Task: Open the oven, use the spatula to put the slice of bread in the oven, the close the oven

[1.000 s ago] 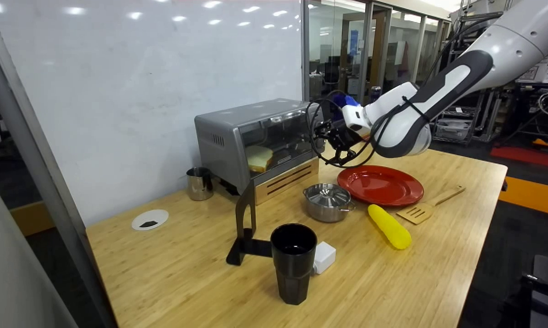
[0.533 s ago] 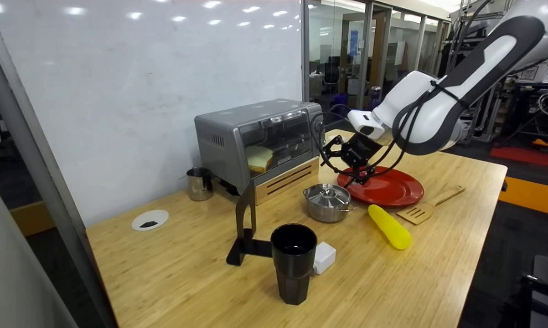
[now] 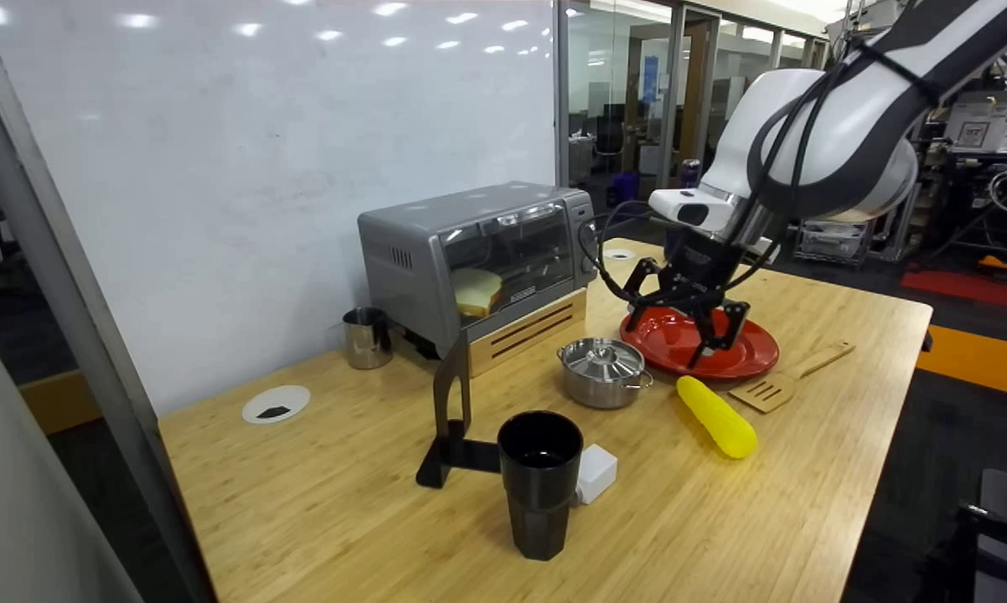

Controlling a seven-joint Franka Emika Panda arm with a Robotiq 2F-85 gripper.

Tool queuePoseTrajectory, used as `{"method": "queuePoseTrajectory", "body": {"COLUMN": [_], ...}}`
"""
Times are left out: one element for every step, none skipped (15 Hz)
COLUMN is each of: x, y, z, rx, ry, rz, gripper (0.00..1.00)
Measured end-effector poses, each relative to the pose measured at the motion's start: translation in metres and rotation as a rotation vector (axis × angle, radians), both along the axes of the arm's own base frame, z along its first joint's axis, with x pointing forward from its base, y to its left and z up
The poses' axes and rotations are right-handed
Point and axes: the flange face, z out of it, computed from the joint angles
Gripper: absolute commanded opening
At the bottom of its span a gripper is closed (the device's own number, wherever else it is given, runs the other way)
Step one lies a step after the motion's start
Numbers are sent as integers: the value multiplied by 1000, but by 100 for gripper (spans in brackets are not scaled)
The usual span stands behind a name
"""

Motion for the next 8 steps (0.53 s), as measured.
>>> {"method": "queuePoseTrajectory", "body": {"x": [-1,-2,-3,-3,-3,-2,-3,-3], "y": [1,2,1,0,-1,-3,-4,-5], "z": [6,12,16,19,22,24,25,26], "rx": [18,31,41,48,52,53,52,49], "ry": [11,13,10,7,4,3,3,2], "rz": [-42,-86,-133,-184,-233,-279,-322,-360], "gripper": [100,100,100,100,100,100,100,100]}}
